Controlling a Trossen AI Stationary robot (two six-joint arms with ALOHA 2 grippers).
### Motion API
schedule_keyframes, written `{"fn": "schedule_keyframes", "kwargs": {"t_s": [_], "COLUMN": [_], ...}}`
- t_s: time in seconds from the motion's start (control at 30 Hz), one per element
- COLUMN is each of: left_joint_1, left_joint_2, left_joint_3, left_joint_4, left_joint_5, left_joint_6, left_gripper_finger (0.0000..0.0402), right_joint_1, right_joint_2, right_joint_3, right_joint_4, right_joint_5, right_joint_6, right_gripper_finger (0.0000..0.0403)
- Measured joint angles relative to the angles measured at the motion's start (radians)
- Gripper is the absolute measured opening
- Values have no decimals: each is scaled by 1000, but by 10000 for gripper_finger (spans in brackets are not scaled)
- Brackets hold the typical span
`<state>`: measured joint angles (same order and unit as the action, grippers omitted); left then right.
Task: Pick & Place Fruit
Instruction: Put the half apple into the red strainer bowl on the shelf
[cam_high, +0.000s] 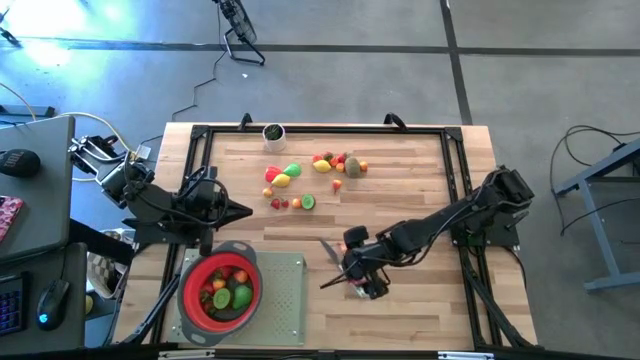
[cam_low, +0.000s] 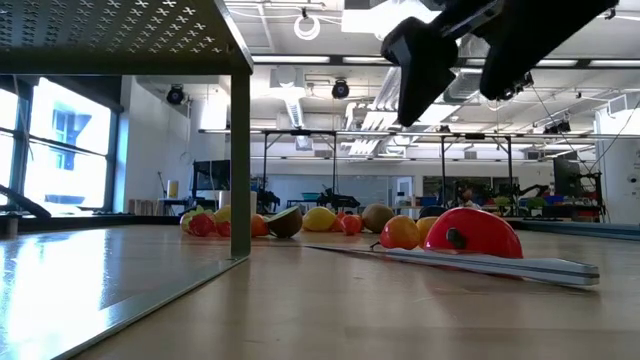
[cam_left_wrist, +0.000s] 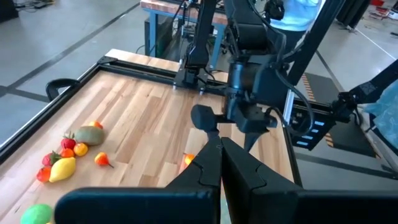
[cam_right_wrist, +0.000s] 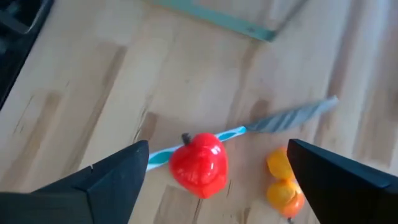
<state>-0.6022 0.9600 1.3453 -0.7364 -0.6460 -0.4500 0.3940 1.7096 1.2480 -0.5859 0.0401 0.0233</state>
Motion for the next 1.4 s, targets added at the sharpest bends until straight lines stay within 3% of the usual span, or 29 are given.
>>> {"fn": "schedule_keyframes", "kwargs": {"t_s": [0.37,0.93,1.4], "left_joint_1": [0,0,0], "left_joint_2": [0,0,0], "left_joint_3": [0,0,0], "left_joint_4": [1,1,1], "left_joint_5": [0,-2,-1], "left_joint_6": [0,0,-1], "left_gripper_finger": [0,0,0], "right_joint_1": [-57,-54,-54], "right_joint_2": [70,230,245], "right_joint_3": [1,0,0], "right_joint_4": [-9,-18,-30], "right_joint_5": [-146,-142,-143], "right_joint_6": [-254,-265,-259], "right_gripper_finger": [362,362,355]}}
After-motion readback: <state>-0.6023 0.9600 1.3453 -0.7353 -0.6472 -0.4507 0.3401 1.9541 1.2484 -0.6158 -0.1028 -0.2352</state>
